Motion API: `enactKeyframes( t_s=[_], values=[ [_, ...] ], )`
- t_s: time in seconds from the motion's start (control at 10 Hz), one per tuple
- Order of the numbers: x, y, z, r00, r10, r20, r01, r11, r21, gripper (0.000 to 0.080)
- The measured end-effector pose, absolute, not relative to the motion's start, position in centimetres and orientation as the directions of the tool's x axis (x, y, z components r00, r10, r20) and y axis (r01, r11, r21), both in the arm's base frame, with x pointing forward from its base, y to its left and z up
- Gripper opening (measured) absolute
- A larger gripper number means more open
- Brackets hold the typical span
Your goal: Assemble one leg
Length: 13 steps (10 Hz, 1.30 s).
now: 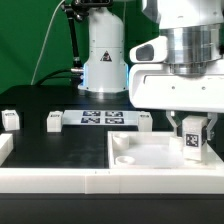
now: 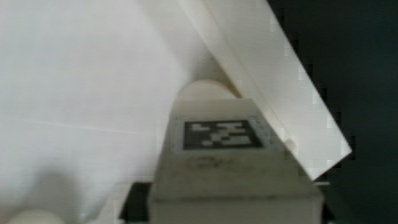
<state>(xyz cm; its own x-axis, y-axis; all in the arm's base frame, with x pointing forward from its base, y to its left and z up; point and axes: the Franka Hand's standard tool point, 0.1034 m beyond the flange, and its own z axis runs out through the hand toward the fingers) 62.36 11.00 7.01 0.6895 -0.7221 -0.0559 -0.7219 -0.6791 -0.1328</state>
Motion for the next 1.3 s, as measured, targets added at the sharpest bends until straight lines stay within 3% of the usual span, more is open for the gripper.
enactKeyframes(
  t_s=[0.3, 0.5, 0.6, 0.7, 0.8, 0.9, 1.3],
  values=[
    [62.21, 11.01, 6.99, 0.38, -0.92, -0.097, -0.922, -0.369, -0.117, 0.0291],
    [62.22, 10.98, 6.98, 0.309, -0.944, -0.111, -0.948, -0.297, -0.112, 0.0291],
    [62.22, 11.0, 6.97, 0.329, -0.938, -0.109, -0.941, -0.317, -0.114, 0.0291],
    [62.21, 11.02, 6.96, 0.366, -0.925, -0.105, -0.928, -0.354, -0.118, 0.048],
    [62.13, 11.19, 6.97, 0.432, -0.896, -0.099, -0.899, -0.421, -0.117, 0.048],
    [62.13, 11.37, 7.08, 0.556, -0.827, -0.085, -0.829, -0.545, -0.124, 0.061],
    [62.04, 11.78, 7.01, 0.874, -0.486, -0.017, -0.484, -0.864, -0.14, 0.0647]
  ],
)
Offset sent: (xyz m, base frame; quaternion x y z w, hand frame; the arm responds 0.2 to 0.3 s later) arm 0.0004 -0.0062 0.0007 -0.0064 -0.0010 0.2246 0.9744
